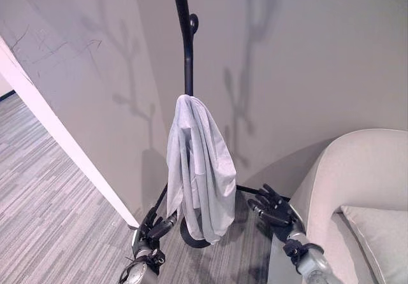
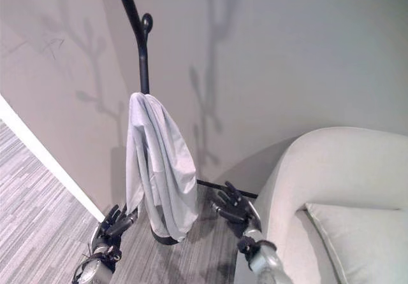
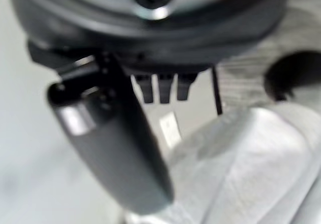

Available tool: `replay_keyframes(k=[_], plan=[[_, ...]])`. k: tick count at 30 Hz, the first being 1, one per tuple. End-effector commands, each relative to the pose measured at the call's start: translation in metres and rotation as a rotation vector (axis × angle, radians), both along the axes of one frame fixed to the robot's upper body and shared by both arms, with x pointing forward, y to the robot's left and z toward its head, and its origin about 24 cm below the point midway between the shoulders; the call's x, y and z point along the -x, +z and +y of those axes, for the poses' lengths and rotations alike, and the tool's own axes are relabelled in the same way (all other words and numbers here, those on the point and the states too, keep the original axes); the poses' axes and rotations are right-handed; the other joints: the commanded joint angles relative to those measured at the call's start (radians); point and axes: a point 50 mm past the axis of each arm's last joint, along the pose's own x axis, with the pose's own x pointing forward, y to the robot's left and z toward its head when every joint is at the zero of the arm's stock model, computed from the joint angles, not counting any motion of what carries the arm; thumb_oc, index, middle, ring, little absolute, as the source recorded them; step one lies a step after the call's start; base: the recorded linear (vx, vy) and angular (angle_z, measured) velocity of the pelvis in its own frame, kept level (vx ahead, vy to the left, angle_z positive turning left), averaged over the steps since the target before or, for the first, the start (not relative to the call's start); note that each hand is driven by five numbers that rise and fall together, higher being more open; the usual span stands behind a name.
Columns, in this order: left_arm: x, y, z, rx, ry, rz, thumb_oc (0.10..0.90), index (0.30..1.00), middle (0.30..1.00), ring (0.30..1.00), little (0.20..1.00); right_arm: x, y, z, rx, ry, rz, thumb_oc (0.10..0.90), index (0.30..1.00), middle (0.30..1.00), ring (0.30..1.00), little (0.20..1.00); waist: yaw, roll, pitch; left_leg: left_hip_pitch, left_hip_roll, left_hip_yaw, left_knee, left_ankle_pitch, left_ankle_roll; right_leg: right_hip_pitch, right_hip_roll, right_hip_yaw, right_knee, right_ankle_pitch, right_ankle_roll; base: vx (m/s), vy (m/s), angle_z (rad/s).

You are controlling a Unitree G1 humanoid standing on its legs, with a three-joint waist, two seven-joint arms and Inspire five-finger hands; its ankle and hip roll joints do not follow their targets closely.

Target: Hang the clothes on the sofa on the clothes rack.

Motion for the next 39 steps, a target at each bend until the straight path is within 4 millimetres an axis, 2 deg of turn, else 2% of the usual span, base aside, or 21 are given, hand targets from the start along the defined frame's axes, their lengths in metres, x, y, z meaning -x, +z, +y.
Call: replay_keyframes(k=[1, 2, 4, 5, 6, 9, 12, 13, 14, 15, 16, 17, 18, 20, 25, 29, 33, 37, 39], plan=[[-0.004, 0.007, 0.015, -0.023, -0.026, -0.05, 0.8, 0.9, 0.9, 0.9, 0.9, -0.028, 0.025, 0.009, -0.235, -0.102, -0.215, 0.8, 0.9, 0.9, 0.9, 0.9, 0.009, -0.031, -0.027, -0.022, 0.04, -0.037, 0.004, -0.056, -0.045, 0.015, -0.096, -0.048, 0.015, -0.015, 0.087, 0.0, 0.0, 0.0], [0.003, 0.006, 0.019, -0.002, -0.013, -0.062, 0.8, 0.9, 0.9, 0.9, 0.9, -0.018, 0.011, 0.012, -0.384, -0.271, -0.192, 0.8, 0.9, 0.9, 0.9, 0.9, 0.011, -0.024, -0.025, -0.018, 0.039, -0.039, 0.004, -0.059, -0.045, 0.023, -0.097, -0.055, 0.015, -0.019, 0.087, 0.0, 0.0, 0.0], [0.013, 0.001, 0.023, 0.051, 0.024, -0.058, 0.8, 0.9, 0.9, 0.9, 0.9, -0.005, 0.0, 0.01, -0.43, -0.349, -0.163, 0.8, 0.9, 0.9, 0.9, 0.9, 0.012, -0.021, -0.026, -0.015, 0.039, -0.038, 0.004, -0.061, -0.047, 0.026, -0.097, -0.059, 0.015, -0.02, 0.087, 0.0, 0.0, 0.0], [0.013, 0.001, 0.024, 0.051, 0.024, -0.059, 0.8, 0.9, 0.9, 0.9, 0.9, -0.004, 0.0, 0.01, -0.431, -0.349, -0.163, 0.8, 0.9, 0.9, 0.9, 0.9, 0.011, -0.022, -0.026, -0.014, 0.039, -0.039, 0.004, -0.061, -0.047, 0.027, -0.097, -0.06, 0.015, -0.02, 0.087, 0.0, 0.0, 0.0], [0.023, -0.007, 0.029, 0.112, 0.086, -0.045, 0.8, 0.9, 0.9, 0.9, 0.9, 0.009, -0.015, 0.009, -0.388, -0.334, -0.071, 0.8, 0.9, 0.9, 0.9, 0.9, 0.014, -0.025, -0.027, -0.012, 0.04, -0.039, 0.004, -0.06, -0.05, 0.03, -0.097, -0.06, 0.014, -0.021, 0.086, 0.0, 0.0, 0.0], [0.034, -0.016, 0.04, 0.199, 0.152, -0.049, 0.8, 0.9, 0.9, 0.9, 0.9, 0.033, -0.038, 0.004, -0.371, -0.357, 0.076, 0.8, 0.9, 0.9, 0.9, 0.9, 0.017, -0.026, -0.027, -0.012, 0.042, -0.042, 0.004, -0.059, -0.054, 0.034, -0.095, -0.062, 0.014, -0.025, 0.084, 0.0, -0.004, 0.02], [0.031, -0.013, 0.053, 0.137, 0.14, -0.06, 0.8, 0.9, 0.9, 0.9, 0.9, 0.07, -0.066, -0.013, -0.251, -0.393, 0.339, 0.8, 0.9, 0.9, 0.9, 0.9, 0.024, -0.03, -0.024, -0.014, 0.043, -0.054, 0.004, -0.054, -0.057, 0.041, -0.088, -0.065, 0.013, -0.029, 0.078, 0.0, -0.011, 0.05], [0.025, -0.009, 0.055, 0.119, 0.124, -0.074, 0.8, 0.9, 0.9, 0.9, 0.9, 0.088, -0.076, -0.022, -0.205, -0.434, 0.488, 0.8, 0.9, 0.9, 0.9, 0.9, 0.029, -0.03, -0.023, -0.017, 0.044, -0.06, 0.004, -0.052, -0.058, 0.042, -0.086, -0.067, 0.014, -0.031, 0.076, 0.0, 0.0, 0.0], [0.013, 0.004, 0.059, 0.079, 0.084, -0.132, 0.8, 0.9, 0.9, 0.9, 0.9, 0.104, -0.084, -0.026, -0.216, -0.504, 0.655, 0.8, 0.9, 0.9, 0.9, 0.9, 0.044, -0.026, -0.026, -0.022, 0.044, -0.073, 0.004, -0.051, -0.057, 0.047, -0.082, -0.073, 0.012, -0.036, 0.073, -0.01, -0.022, 0.06], [0.012, 0.004, 0.058, 0.079, 0.082, -0.133, 0.8, 0.9, 0.9, 0.9, 0.9, 0.103, -0.083, -0.027, -0.217, -0.505, 0.653, 0.8, 0.9, 0.9, 0.9, 0.9, 0.045, -0.026, -0.025, -0.024, 0.044, -0.074, 0.004, -0.05, -0.058, 0.045, -0.082, -0.074, 0.012, -0.036, 0.072, 0.0, -0.029, 0.06], [-0.003, 0.023, 0.062, 0.032, 0.042, -0.228, 0.8, 0.9, 0.9, 0.9, 0.9, 0.111, -0.086, -0.026, -0.195, -0.496, 0.739, 0.8, 0.9, 0.9, 0.9, 0.9, 0.059, -0.024, -0.027, -0.028, 0.044, -0.084, 0.004, -0.047, -0.056, 0.05, -0.079, -0.08, 0.012, -0.04, 0.069, 0.01, -0.015, 0.14], [-0.003, 0.023, 0.062, 0.032, 0.042, -0.228, 0.8, 0.9, 0.9, 0.9, 0.9, 0.111, -0.086, -0.026, -0.195, -0.495, 0.739, 0.8, 0.9, 0.9, 0.9, 0.9, 0.059, -0.024, -0.026, -0.028, 0.044, -0.085, 0.004, -0.047, -0.056, 0.05, -0.079, -0.08, 0.012, -0.04, 0.069, 0.02, -0.03, 0.3], [-0.012, 0.039, 0.062, 0.016, -0.004, -0.311, 0.8, 0.9, 0.9, 0.9, 0.9, 0.127, -0.088, -0.027, -0.155, -0.465, 0.822, 0.8, 0.9, 0.9, 0.9, 0.9, 0.07, -0.021, -0.026, -0.031, 0.044, -0.095, 0.004, -0.045, -0.056, 0.056, -0.077, -0.087, 0.012, -0.045, 0.067, 0.01, -0.02, 0.4], [-0.017, 0.053, 0.061, 0.02, -0.041, -0.386, 0.8, 0.9, 0.9, 0.9, 0.9, 0.136, -0.089, -0.027, -0.126, -0.43, 0.871, 0.8, 0.9, 0.9, 0.9, 0.9, 0.077, -0.017, -0.025, -0.034, 0.045, -0.105, 0.004, -0.043, -0.056, 0.061, -0.077, -0.094, 0.012, -0.047, 0.066, 0.02, -0.024, 0.29], [-0.018, 0.069, 0.06, 0.089, -0.067, -0.497, 0.8, 0.9, 0.9, 0.9, 0.9, 0.144, -0.09, -0.025, -0.096, -0.367, 0.903, 0.8, 0.9, 0.9, 0.9, 0.9, 0.089, -0.012, -0.024, -0.042, 0.043, -0.126, 0.004, -0.038, -0.056, 0.068, -0.077, -0.114, 0.012, -0.054, 0.064, 0.0, -0.01, 0.1], [-0.019, 0.084, 0.058, 0.038, -0.163, -0.541, 0.8, 0.9, 0.9, 0.9, 0.9, 0.14, -0.089, -0.031, -0.036, -0.312, 0.891, 0.8, 0.9, 0.9, 0.9, 0.9, 0.098, -0.009, -0.021, -0.049, 0.041, -0.143, 0.004, -0.033, -0.057, 0.074, -0.077, -0.134, 0.012, -0.055, 0.062, -0.01, -0.001, 0.18], [-0.017, 0.093, 0.063, 0.069, -0.249, -0.59, 0.8, 0.9, 0.9, 0.9, 0.9, 0.136, -0.088, -0.031, -0.003, -0.241, 0.872, 0.8, 0.9, 0.9, 0.9, 0.9, 0.103, -0.01, -0.022, -0.052, 0.041, -0.147, 0.004, -0.031, -0.059, 0.078, -0.077, -0.142, 0.012, -0.056, 0.062, 0.0, -0.003, 0.16], [-0.015, 0.09, 0.066, 0.114, -0.229, -0.597, 0.8, 0.9, 0.9, 0.9, 0.9, 0.134, -0.089, -0.028, 0.004, -0.198, 0.866, 0.8, 0.9, 0.9, 0.9, 0.9, 0.108, -0.014, -0.024, -0.054, 0.041, -0.148, 0.004, -0.031, -0.06, 0.078, -0.078, -0.147, 0.012, -0.056, 0.061, 0.0, 0.0, 0.01], [-0.01, 0.08, 0.061, 0.25, -0.172, -0.603, 0.8, 0.9, 0.9, 0.9, 0.9, 0.135, -0.089, -0.026, 0.014, -0.165, 0.871, 0.8, 0.9, 0.9, 0.9, 0.9, 0.113, -0.017, -0.026, -0.054, 0.039, -0.15, 0.004, -0.031, -0.059, 0.08, -0.076, -0.148, 0.012, -0.056, 0.06, 0.0, 0.0, 0.0]])
